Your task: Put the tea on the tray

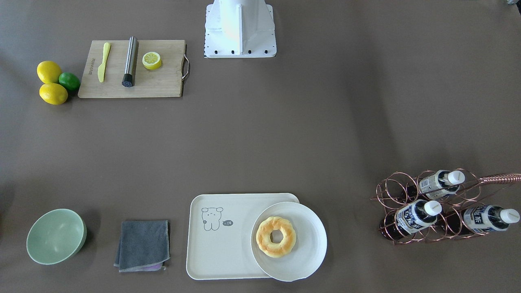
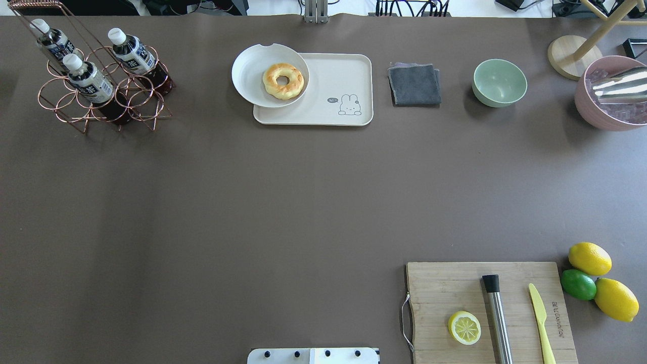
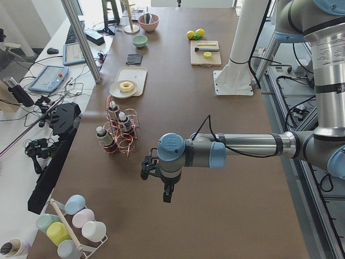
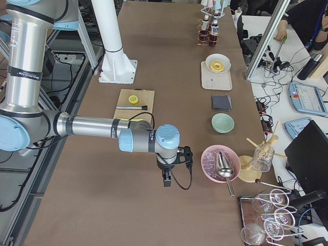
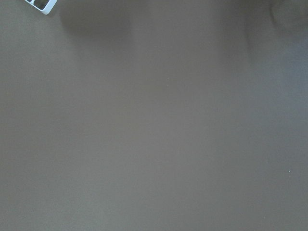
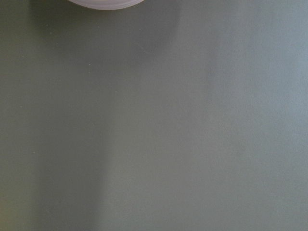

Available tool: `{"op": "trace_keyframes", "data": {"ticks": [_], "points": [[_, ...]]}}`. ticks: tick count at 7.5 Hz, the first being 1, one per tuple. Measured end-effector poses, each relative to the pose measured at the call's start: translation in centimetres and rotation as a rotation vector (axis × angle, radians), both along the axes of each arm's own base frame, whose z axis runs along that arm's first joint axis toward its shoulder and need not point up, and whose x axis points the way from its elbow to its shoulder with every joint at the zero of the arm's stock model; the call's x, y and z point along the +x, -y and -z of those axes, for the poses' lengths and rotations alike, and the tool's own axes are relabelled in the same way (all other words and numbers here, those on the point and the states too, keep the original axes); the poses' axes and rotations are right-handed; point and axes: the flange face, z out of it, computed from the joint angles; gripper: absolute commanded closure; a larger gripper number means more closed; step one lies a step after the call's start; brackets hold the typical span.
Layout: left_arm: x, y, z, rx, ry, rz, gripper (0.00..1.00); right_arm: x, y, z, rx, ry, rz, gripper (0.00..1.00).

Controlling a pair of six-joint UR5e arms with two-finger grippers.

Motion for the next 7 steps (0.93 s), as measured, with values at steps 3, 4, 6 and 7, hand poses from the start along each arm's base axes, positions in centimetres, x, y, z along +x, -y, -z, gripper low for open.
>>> {"op": "trace_keyframes", "data": {"ticks": [3, 4, 6, 7], "points": [[0.01, -0.06, 0.36, 0.007, -0.001, 0.000, 0.01, 0.00, 0.00, 0.01, 0.000, 0.001, 0.000, 0.00], [0.01, -0.09, 0.42, 0.009, -0.001, 0.000, 0.01, 0.00, 0.00, 0.01, 0.000, 0.000, 0.000, 0.00], [0.02, -0.10, 0.61, 0.012, -0.001, 0.000, 0.01, 0.00, 0.00, 0.01, 0.000, 0.000, 0.000, 0.00], [0.02, -0.09, 0.88, 0.017, -0.001, 0.000, 0.01, 0.00, 0.00, 0.00, 0.000, 0.000, 0.000, 0.00]]}}
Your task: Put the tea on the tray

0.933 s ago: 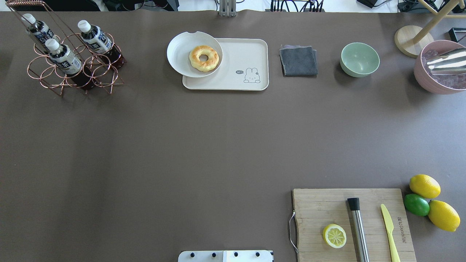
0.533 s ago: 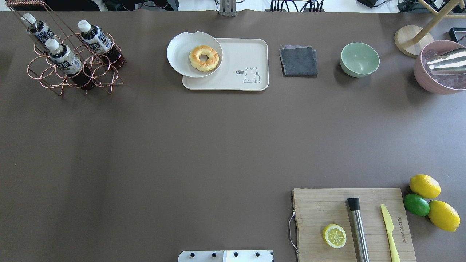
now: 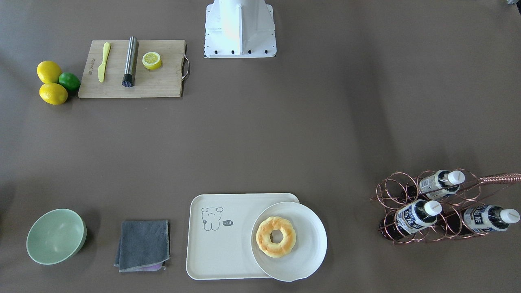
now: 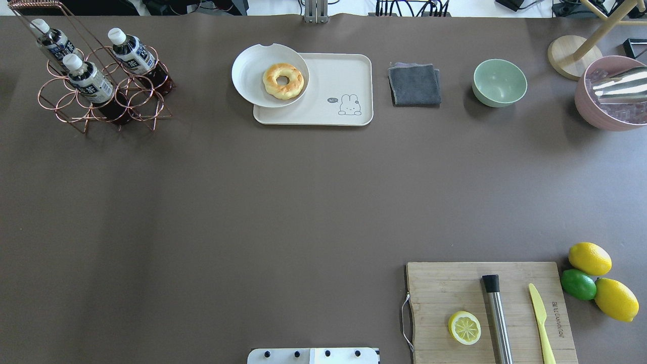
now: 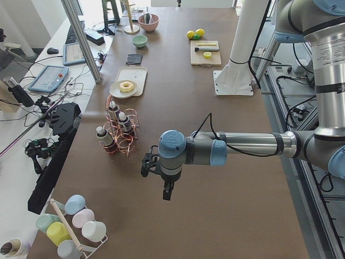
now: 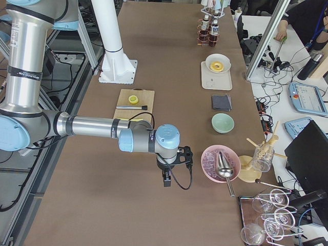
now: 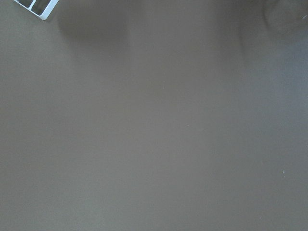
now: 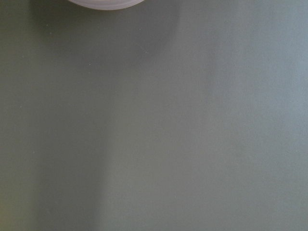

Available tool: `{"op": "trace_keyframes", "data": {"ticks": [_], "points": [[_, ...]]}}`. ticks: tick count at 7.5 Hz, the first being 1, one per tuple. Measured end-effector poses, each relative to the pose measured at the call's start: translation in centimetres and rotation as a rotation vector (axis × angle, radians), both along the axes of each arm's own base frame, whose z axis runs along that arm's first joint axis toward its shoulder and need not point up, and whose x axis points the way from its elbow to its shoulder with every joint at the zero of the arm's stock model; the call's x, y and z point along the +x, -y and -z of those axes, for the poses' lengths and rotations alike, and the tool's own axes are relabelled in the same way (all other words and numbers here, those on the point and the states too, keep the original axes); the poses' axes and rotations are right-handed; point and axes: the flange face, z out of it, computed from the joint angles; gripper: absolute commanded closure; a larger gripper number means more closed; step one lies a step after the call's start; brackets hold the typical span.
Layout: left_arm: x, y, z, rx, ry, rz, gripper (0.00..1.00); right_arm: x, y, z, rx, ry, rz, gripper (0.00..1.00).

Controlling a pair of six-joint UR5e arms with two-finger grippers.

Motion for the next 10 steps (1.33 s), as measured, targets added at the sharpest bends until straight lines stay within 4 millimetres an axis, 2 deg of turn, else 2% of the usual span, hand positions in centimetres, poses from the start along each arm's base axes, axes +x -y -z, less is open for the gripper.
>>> {"op": "trace_keyframes", "data": {"ticks": [3, 6, 9, 10], "points": [[0.0, 0.3, 0.4, 0.009, 0.000, 0.001, 0.01, 0.0, 0.1, 0.1, 0.002, 0.000, -0.001, 0.00], [-0.1, 1.7, 1.6, 0.029, 0.001, 0.008, 0.01, 0.6, 0.7, 2.9, 0.071, -0.005, -0.014, 0.00], [0.3, 2.7, 2.3, 0.041, -0.065, 0.015, 0.01, 0.6, 1.0, 4.2, 0.103, 0.083, -0.041, 0.00], [0.5, 3.0, 2.9, 0.033, -0.118, 0.033, 0.01, 0.6, 0.6, 3.9, 0.098, 0.099, -0.042, 0.00]]}}
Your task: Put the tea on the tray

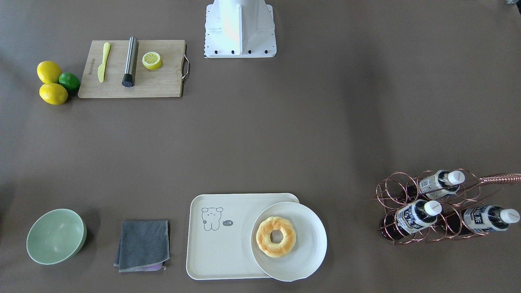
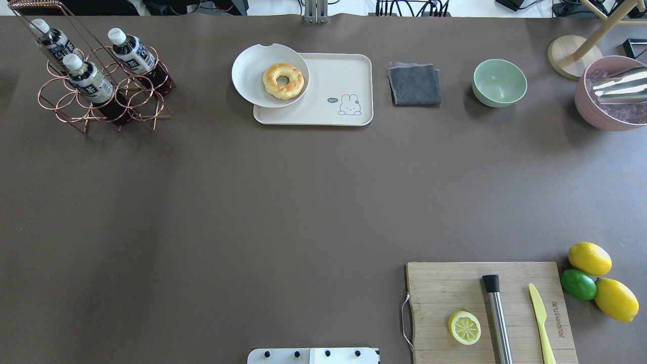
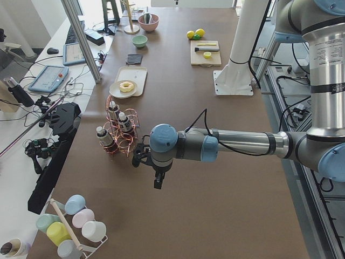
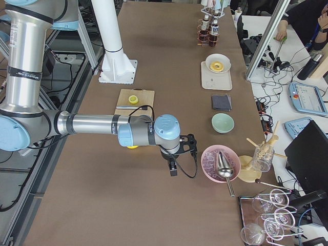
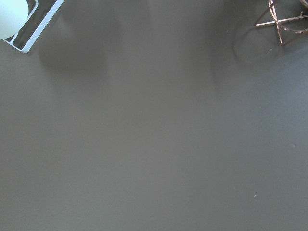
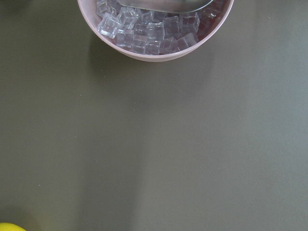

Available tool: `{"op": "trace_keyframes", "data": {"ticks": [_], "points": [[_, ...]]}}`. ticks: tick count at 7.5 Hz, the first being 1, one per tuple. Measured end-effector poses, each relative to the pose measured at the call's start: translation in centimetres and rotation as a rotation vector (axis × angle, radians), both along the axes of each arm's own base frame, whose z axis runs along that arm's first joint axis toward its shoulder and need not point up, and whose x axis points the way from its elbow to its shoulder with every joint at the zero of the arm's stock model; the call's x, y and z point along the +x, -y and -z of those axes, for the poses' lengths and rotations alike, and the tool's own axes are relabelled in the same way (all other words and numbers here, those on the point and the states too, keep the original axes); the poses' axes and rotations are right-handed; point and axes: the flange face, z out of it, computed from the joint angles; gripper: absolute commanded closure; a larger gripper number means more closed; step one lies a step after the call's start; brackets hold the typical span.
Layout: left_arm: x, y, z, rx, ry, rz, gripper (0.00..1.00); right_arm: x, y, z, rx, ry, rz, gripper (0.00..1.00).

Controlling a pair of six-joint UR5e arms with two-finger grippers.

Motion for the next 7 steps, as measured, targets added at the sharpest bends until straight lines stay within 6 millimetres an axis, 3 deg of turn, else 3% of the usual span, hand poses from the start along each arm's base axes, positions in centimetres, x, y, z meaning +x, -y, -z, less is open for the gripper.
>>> {"op": "trace_keyframes", "data": {"ticks": [3, 4, 5, 7], "points": [[-0.3, -0.3, 1.4, 0.064, -0.101, 0.024, 0.01, 0.1, -0.9, -2.6, 0.077, -0.021, 0.086, 0.00], [-0.4, 0.1, 2.2, 0.142, -0.101, 0.028, 0.03, 0.2, -0.8, -2.6, 0.101, -0.027, 0.099, 0.00], [-0.2, 0.9, 3.6, 0.187, -0.110, 0.058, 0.03, 0.3, -0.7, -2.5, 0.117, -0.041, 0.098, 0.00], [2.2, 3.6, 8.6, 0.245, -0.165, 0.128, 0.02, 0.4, 0.0, -1.2, 0.119, -0.047, 0.022, 0.00]]}}
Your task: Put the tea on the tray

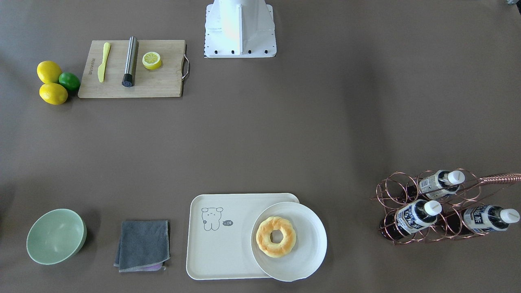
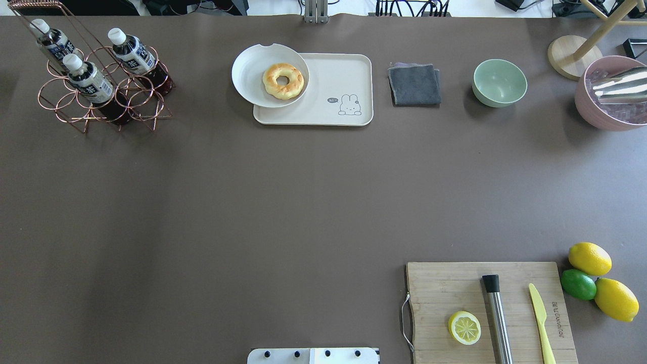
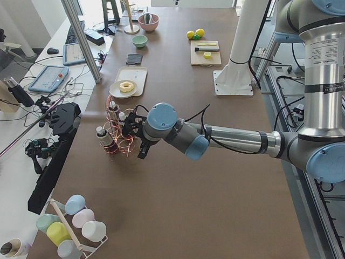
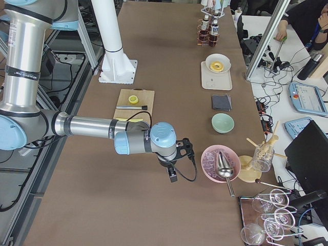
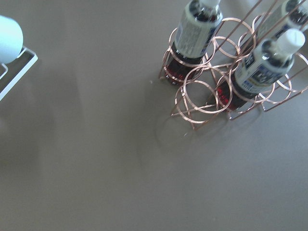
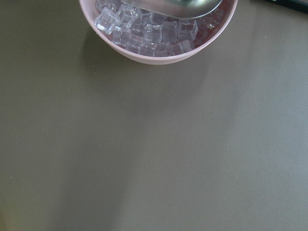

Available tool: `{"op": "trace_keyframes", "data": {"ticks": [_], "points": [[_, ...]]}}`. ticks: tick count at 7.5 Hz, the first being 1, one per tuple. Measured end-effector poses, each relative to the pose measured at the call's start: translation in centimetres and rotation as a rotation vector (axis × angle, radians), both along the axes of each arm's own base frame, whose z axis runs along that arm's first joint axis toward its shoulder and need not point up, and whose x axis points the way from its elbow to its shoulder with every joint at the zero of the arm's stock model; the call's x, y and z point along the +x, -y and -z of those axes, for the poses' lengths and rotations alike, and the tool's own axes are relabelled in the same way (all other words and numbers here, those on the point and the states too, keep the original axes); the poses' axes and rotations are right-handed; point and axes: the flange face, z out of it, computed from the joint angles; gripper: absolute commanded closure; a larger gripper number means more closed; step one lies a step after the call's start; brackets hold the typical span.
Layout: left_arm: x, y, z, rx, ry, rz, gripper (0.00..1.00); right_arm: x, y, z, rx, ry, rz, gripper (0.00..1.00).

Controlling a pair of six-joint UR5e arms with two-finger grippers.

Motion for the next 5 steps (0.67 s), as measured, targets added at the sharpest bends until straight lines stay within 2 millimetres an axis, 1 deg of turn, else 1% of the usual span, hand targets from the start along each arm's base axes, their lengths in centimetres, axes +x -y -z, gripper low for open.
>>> {"op": "trace_keyframes", "data": {"ticks": [1, 2, 4, 5], "points": [[1.5, 0.4, 1.6, 0.016, -0.019, 0.067, 0.01, 0.0, 0.2, 0.5, 0.001, 0.009, -0.042, 0.00], [3.7, 0.5, 2.3, 0.035, -0.018, 0.139, 0.01, 0.0, 0.3, 0.9, 0.002, 0.017, -0.064, 0.00], [8.4, 1.1, 3.5, 0.084, 0.019, 0.225, 0.02, -0.1, 0.4, 1.0, 0.002, 0.025, -0.074, 0.00], [10.8, 1.3, 4.5, 0.098, 0.034, 0.275, 0.02, -0.1, 0.4, 1.1, 0.003, 0.026, -0.074, 0.00]]}}
